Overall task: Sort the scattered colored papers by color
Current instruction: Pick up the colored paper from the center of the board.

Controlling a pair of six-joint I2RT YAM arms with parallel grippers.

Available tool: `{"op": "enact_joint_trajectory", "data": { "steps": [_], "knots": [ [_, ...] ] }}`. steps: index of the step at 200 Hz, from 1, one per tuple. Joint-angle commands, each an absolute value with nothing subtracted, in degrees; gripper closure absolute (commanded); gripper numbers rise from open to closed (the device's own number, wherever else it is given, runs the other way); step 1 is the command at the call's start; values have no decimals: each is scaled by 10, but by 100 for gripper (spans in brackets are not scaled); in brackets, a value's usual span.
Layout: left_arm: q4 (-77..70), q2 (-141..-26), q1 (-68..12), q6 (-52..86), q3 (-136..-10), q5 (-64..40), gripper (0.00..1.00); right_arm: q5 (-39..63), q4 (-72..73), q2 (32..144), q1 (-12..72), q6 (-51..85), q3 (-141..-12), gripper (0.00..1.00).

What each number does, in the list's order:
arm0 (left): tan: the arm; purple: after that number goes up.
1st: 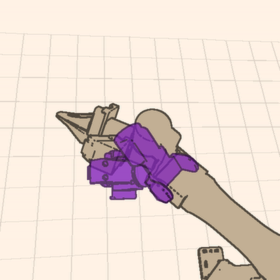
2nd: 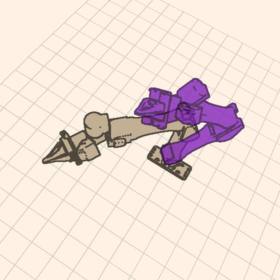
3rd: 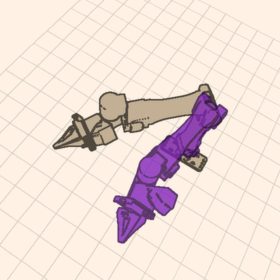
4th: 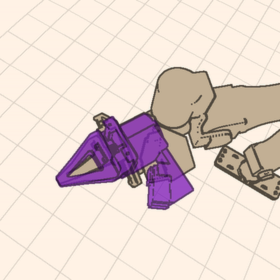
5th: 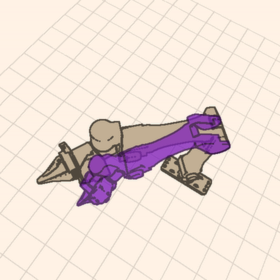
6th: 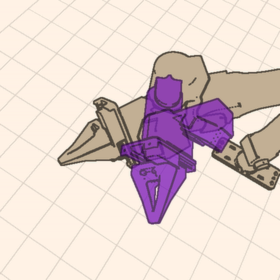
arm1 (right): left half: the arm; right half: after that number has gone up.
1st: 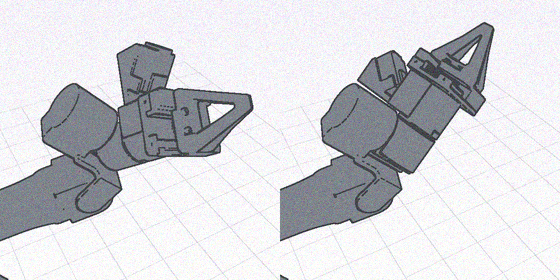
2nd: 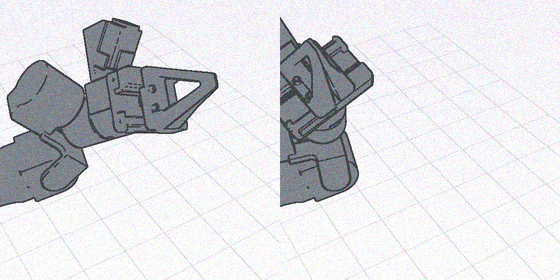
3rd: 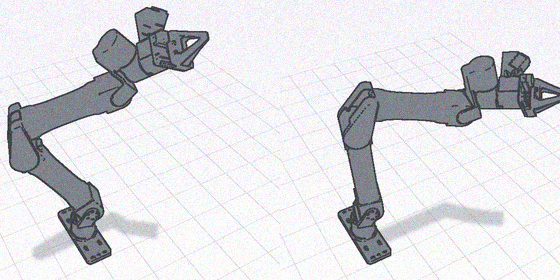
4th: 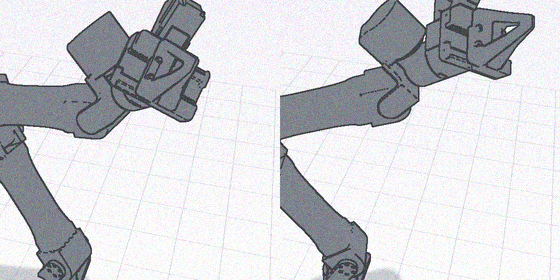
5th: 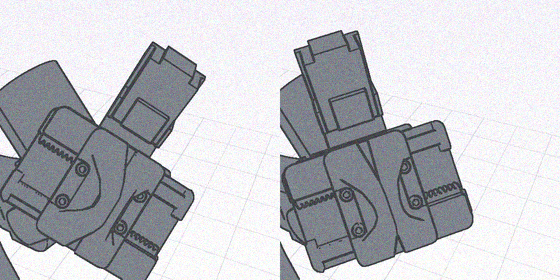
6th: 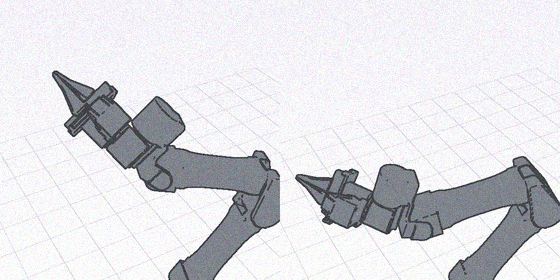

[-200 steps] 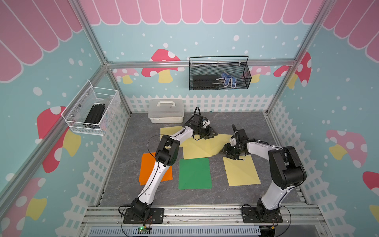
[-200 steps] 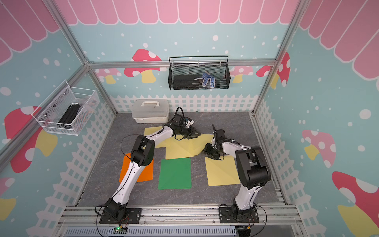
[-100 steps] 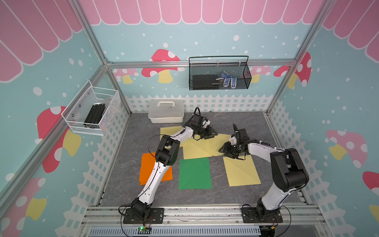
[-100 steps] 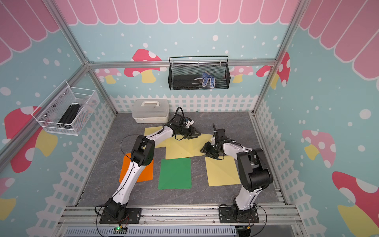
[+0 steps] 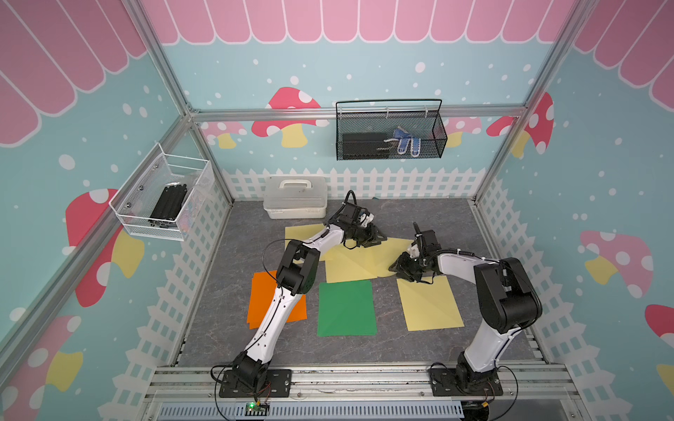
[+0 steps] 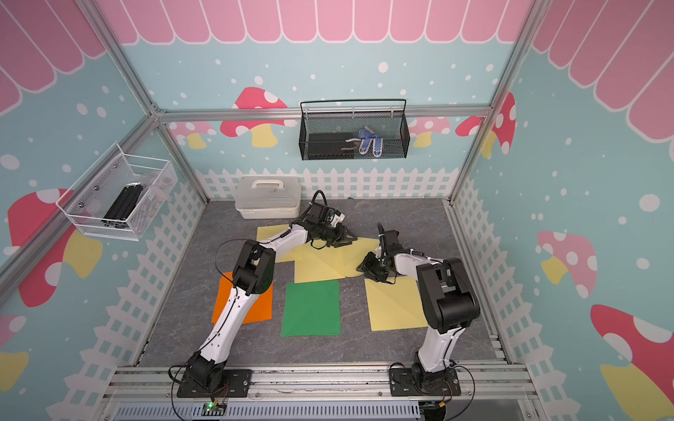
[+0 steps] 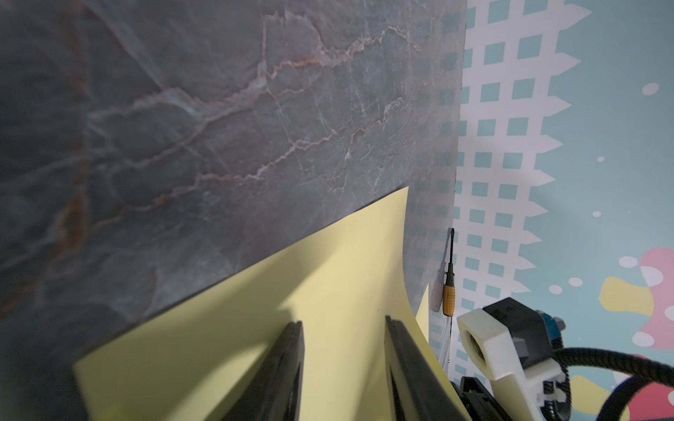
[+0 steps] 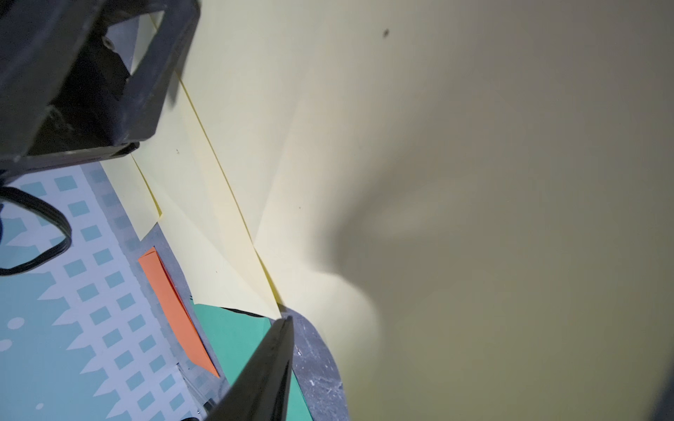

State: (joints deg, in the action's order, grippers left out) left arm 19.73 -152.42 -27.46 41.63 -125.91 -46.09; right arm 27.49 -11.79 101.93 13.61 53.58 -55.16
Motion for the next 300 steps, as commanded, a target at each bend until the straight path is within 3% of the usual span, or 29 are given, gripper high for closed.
{"op": "enact_joint_trajectory", "data": {
  "steps": [1,34,47,119,163,188,242,300],
  "knots": [
    [186,-1540,-273,418,-1253,-468,61,252,-109,1032,140,561,-559,64],
    [183,-1541,-272,421,-1252,-469,63,237,-101,1044,139,575,-571,83],
    [183,-1541,-272,420,-1252,-470,63,237,-104,1049,139,575,-578,86],
    [182,-1542,-272,420,-1252,-474,64,225,-167,1054,90,521,-615,87],
    [180,-1541,-272,419,-1250,-477,65,239,-174,1117,53,501,-673,87],
    [180,-1540,-270,420,-1248,-479,65,238,-192,1152,41,488,-723,81],
    [170,-1527,-269,419,-1219,-477,67,254,-213,1222,24,481,-820,80],
    [105,-1521,-272,467,-1190,-476,68,269,-191,1247,23,481,-831,74]
  ]
}}
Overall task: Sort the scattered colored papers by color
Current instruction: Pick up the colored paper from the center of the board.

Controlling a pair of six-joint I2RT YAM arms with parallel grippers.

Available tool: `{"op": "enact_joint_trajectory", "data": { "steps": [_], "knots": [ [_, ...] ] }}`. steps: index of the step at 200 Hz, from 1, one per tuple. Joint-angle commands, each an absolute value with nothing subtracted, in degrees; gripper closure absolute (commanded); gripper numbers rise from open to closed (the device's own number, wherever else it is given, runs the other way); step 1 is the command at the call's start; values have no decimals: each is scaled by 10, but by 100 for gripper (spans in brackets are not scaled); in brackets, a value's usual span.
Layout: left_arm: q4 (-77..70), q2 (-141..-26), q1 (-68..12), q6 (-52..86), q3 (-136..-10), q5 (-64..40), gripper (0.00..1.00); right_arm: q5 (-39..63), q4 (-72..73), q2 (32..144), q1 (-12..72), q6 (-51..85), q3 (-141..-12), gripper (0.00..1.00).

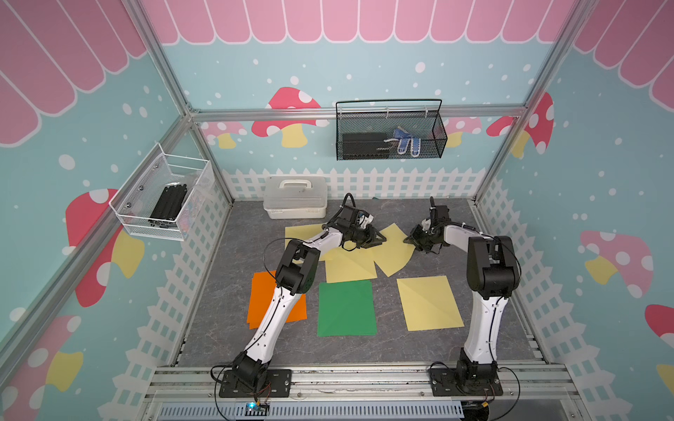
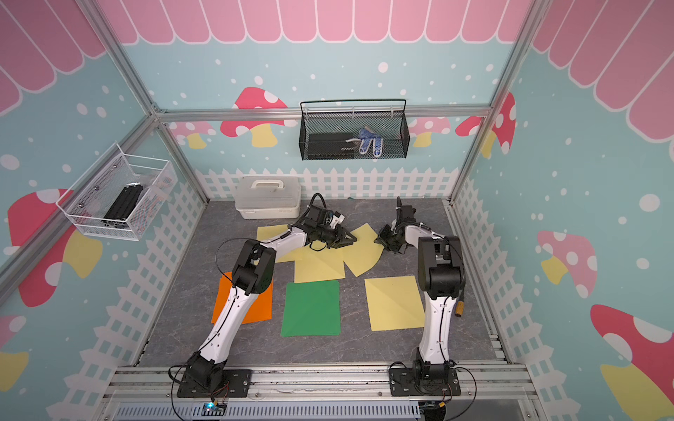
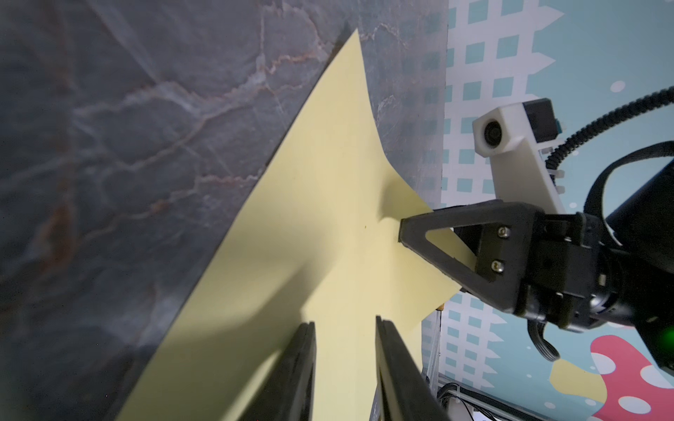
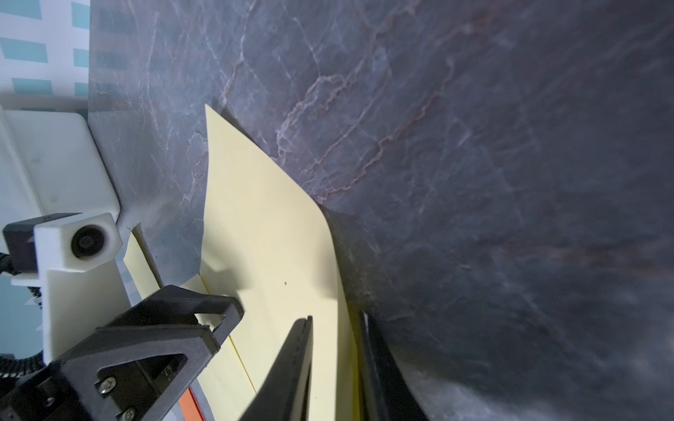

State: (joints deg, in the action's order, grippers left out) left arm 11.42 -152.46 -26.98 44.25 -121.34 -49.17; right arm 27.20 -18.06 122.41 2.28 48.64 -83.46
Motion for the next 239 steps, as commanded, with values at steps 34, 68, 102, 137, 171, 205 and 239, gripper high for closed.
{"op": "enact_joint_trajectory", "data": {
  "steps": [34,68,102,137,171,205,239],
  "knots": [
    [51,-1508,-278,495,-1153,-473,69,283,-211,1291,20,468,-897,81],
    [47,-1500,-278,498,-1139,-466,69,281,-255,1336,19,457,-983,82],
    [48,-1491,-275,495,-1122,-457,69,297,-276,1357,14,447,-1025,67],
    [40,-1494,-276,503,-1116,-452,72,316,-258,1333,14,440,-980,50],
    [32,-1492,-275,510,-1112,-445,73,317,-230,1296,13,437,-902,50],
    [31,-1490,-275,512,-1104,-437,76,309,-197,1256,12,443,-826,49],
    [27,-1492,-275,522,-1098,-429,83,301,-180,1220,7,448,-781,47]
  ]
}}
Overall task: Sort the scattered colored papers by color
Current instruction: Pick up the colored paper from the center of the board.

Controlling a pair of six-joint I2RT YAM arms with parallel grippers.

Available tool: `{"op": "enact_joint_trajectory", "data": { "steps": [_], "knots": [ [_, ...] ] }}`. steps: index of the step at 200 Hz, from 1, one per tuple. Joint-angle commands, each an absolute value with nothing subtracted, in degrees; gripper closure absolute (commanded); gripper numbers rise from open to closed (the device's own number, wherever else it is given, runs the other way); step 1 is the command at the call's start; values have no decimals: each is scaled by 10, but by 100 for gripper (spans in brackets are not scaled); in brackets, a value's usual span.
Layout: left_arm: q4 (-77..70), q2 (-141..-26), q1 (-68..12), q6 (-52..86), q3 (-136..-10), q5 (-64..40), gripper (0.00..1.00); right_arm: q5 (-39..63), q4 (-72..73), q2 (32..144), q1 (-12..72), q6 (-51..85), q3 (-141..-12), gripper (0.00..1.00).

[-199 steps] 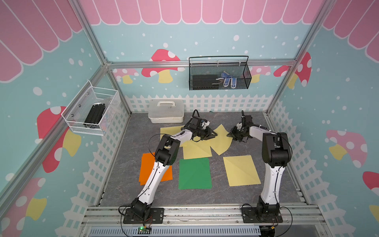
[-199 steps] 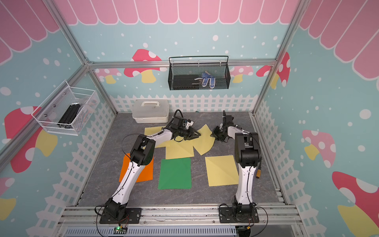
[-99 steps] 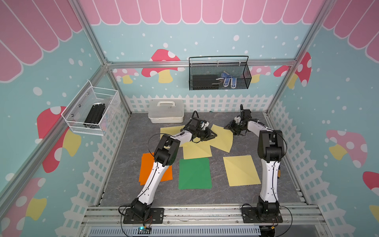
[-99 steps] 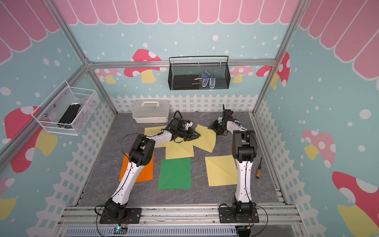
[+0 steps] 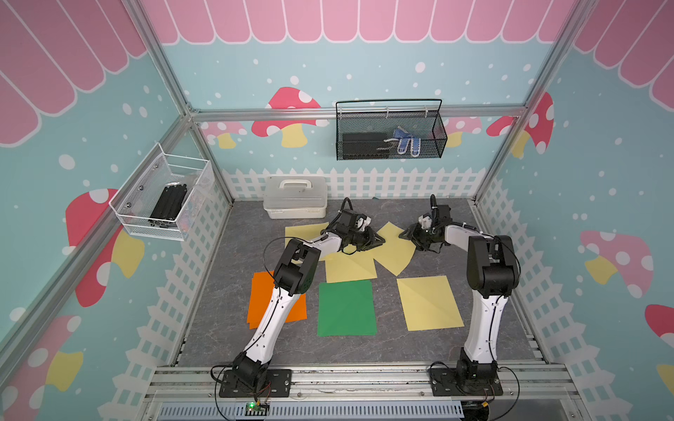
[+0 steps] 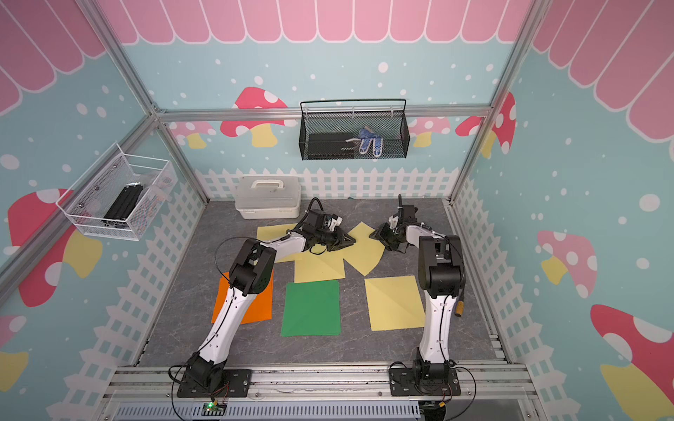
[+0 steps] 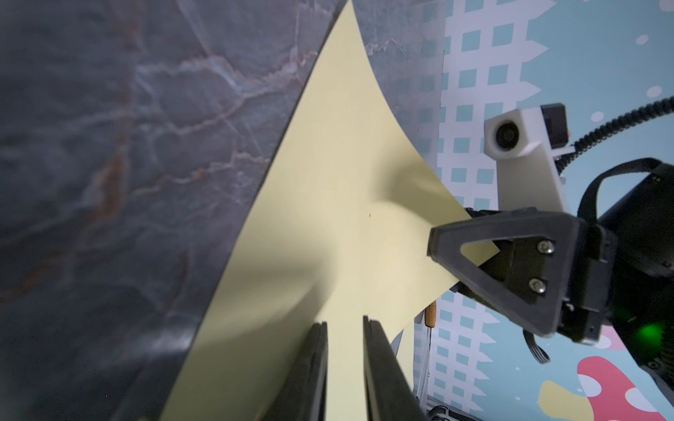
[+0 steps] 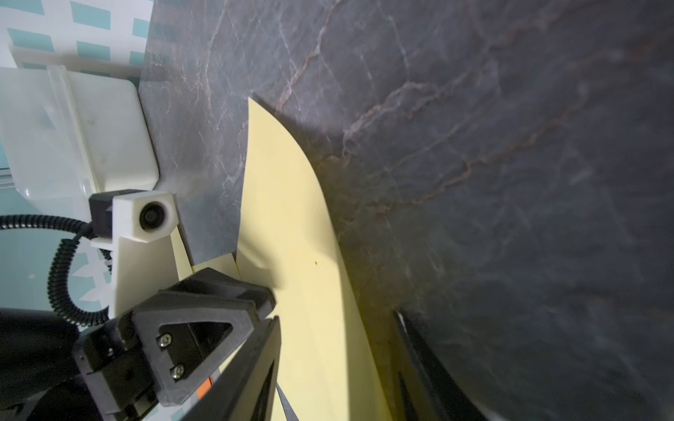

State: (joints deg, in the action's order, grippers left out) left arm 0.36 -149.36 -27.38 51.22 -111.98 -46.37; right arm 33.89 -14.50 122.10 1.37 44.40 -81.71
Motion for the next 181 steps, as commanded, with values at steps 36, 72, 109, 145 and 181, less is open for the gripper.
{"op": "enact_joint_trajectory", "data": {
  "steps": [36,72,109,145,181],
  "knots": [
    [93,-1511,-280,517,-1138,-409,86,308,-186,1215,4,447,-791,46],
    [319,-1523,-294,421,-1236,-280,85,299,-204,1203,4,439,-789,46],
    [374,-1542,-295,415,-1261,-256,83,308,-197,1182,5,444,-758,45],
    [371,-1550,-299,428,-1268,-257,84,334,-152,1160,11,480,-708,45],
    [354,-1552,-299,443,-1263,-260,84,338,-123,1135,24,503,-663,45]
  ]
}}
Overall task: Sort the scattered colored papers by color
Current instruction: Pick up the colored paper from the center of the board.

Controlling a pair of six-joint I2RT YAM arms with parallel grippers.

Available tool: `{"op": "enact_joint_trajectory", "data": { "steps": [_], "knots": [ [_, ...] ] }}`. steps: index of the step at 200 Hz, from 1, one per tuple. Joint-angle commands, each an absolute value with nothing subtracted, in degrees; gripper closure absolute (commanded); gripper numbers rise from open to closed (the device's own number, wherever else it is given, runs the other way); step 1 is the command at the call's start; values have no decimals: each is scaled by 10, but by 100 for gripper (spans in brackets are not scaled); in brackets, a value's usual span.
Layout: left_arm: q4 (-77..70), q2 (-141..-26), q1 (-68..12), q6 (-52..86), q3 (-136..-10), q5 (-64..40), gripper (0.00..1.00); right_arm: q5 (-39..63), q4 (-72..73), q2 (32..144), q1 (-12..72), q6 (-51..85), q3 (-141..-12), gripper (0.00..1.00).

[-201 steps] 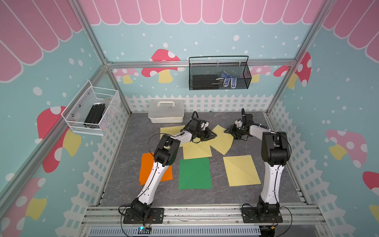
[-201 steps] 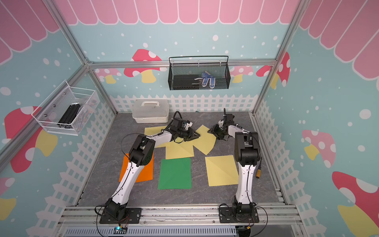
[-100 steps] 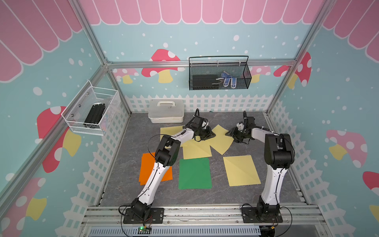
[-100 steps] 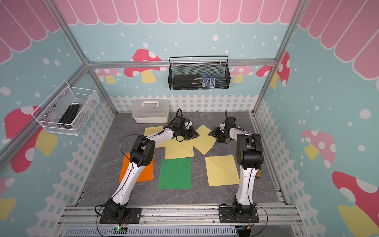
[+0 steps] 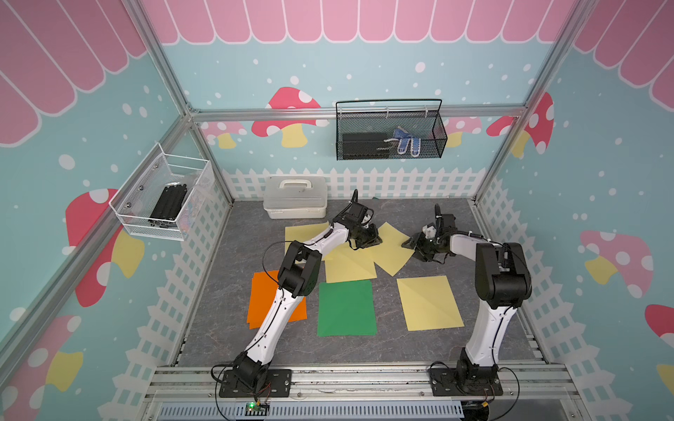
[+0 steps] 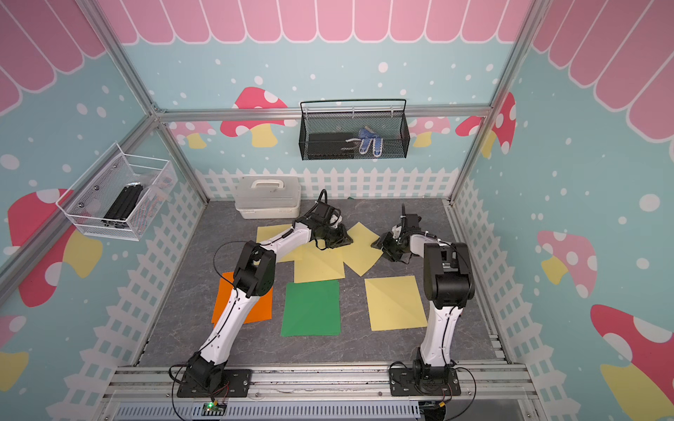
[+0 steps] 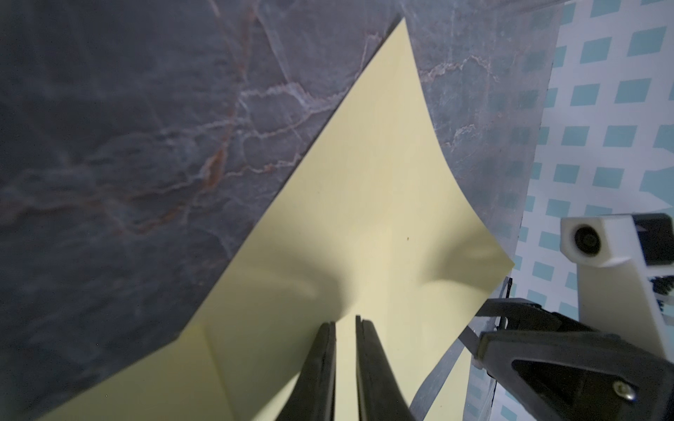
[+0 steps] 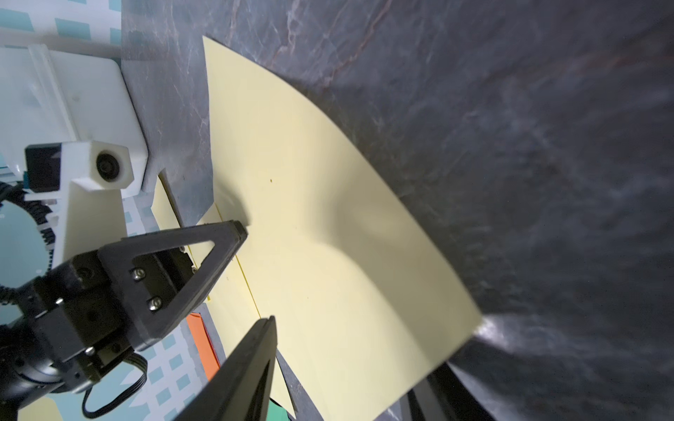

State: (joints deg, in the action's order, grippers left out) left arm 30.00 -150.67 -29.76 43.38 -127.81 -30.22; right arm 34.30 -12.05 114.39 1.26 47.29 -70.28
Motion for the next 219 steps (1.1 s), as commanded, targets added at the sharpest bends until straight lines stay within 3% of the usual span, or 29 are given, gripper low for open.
{"op": "enact_joint_trajectory", "data": {
  "steps": [1,34,82,106,154,219],
  "knots": [
    [353,-1552,-299,443,-1263,-260,84,339,-121,1134,25,505,-662,45],
    [335,-1552,-300,459,-1254,-263,84,354,-82,1123,41,536,-634,47],
    [322,-1549,-299,471,-1245,-260,85,337,-41,1109,52,585,-601,66],
    [306,-1546,-300,482,-1232,-259,85,317,-28,1079,55,604,-577,67],
    [294,-1533,-301,475,-1231,-262,85,309,-55,1084,56,579,-601,100],
    [235,-1447,-302,400,-1192,-284,78,328,-122,1118,56,517,-662,100]
  ]
}}
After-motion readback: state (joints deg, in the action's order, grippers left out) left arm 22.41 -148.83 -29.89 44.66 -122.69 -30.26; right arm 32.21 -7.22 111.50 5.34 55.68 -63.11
